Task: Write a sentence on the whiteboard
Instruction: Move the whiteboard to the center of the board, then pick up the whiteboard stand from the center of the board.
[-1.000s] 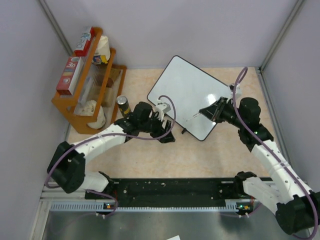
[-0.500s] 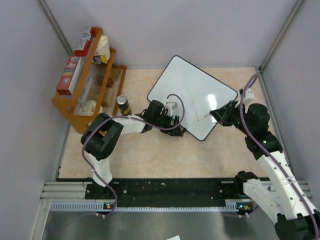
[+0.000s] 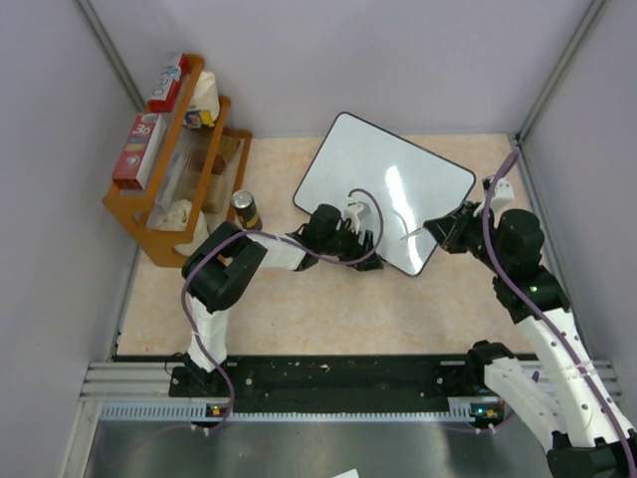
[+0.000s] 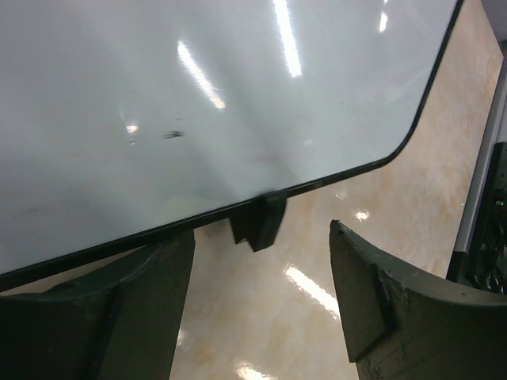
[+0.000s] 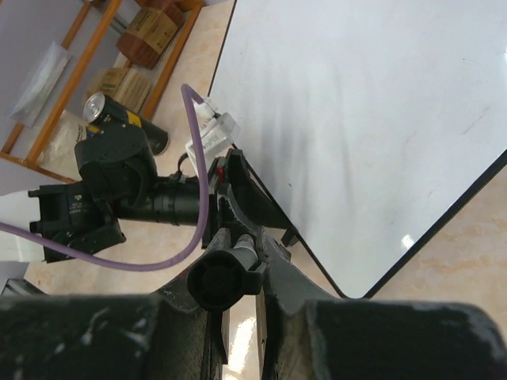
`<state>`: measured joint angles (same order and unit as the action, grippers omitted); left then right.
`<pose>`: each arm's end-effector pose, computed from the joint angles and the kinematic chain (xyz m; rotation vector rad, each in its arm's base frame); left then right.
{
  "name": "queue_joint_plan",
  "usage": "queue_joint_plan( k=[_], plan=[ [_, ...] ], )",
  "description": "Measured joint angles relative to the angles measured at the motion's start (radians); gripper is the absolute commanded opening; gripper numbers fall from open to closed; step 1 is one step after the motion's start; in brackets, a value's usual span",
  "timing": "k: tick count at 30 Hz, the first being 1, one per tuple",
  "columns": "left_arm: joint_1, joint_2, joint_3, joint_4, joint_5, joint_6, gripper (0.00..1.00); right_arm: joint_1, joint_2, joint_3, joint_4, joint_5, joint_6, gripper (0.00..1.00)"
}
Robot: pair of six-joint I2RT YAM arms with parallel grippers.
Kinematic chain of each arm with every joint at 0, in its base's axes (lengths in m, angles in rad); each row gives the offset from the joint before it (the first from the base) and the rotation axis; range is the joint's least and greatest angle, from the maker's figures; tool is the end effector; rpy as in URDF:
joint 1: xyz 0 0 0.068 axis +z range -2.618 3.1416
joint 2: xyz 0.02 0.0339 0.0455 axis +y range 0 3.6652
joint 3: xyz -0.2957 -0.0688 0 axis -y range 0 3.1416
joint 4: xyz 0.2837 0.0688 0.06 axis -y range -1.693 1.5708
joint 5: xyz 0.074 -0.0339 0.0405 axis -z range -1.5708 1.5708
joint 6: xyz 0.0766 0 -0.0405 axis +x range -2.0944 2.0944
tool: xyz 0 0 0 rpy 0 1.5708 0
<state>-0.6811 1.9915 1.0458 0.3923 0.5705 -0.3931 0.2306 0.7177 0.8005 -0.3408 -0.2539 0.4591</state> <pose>0.3416 -0.3301 0.1157 0.6876 2.1757 -1.2099 0.2081 0.0686 0.3534 0.0305 1.8801 0.7121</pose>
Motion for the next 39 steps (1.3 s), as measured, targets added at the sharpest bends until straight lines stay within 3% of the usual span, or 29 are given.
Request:
queue_joint_plan(
  k=[7,16,23,27,32,39],
  plan=[
    [-0.142,0.032,-0.005,0.107,-0.066,-0.047,0.73,0.000,-0.017,0.000,-0.007,0.011,-0.005,0.00],
    [-0.226,0.176,0.172,0.159,-0.067,-0.132,0.74,-0.005,-0.055,0.002,-0.032,0.055,-0.023,0.00],
    [-0.220,0.062,0.085,0.041,-0.154,-0.095,0.77,-0.005,-0.088,0.008,-0.051,0.069,-0.029,0.00],
    [-0.211,-0.115,-0.053,-0.069,-0.274,-0.084,0.75,-0.005,-0.089,0.019,-0.056,0.069,-0.029,0.00],
    [-0.209,-0.268,-0.115,-0.209,-0.472,-0.107,0.73,-0.005,-0.087,0.021,-0.054,0.069,-0.031,0.00],
    [-0.196,-0.220,-0.098,-0.354,-0.696,-0.155,0.68,-0.005,-0.076,0.021,-0.053,0.068,-0.032,0.00]
  ],
)
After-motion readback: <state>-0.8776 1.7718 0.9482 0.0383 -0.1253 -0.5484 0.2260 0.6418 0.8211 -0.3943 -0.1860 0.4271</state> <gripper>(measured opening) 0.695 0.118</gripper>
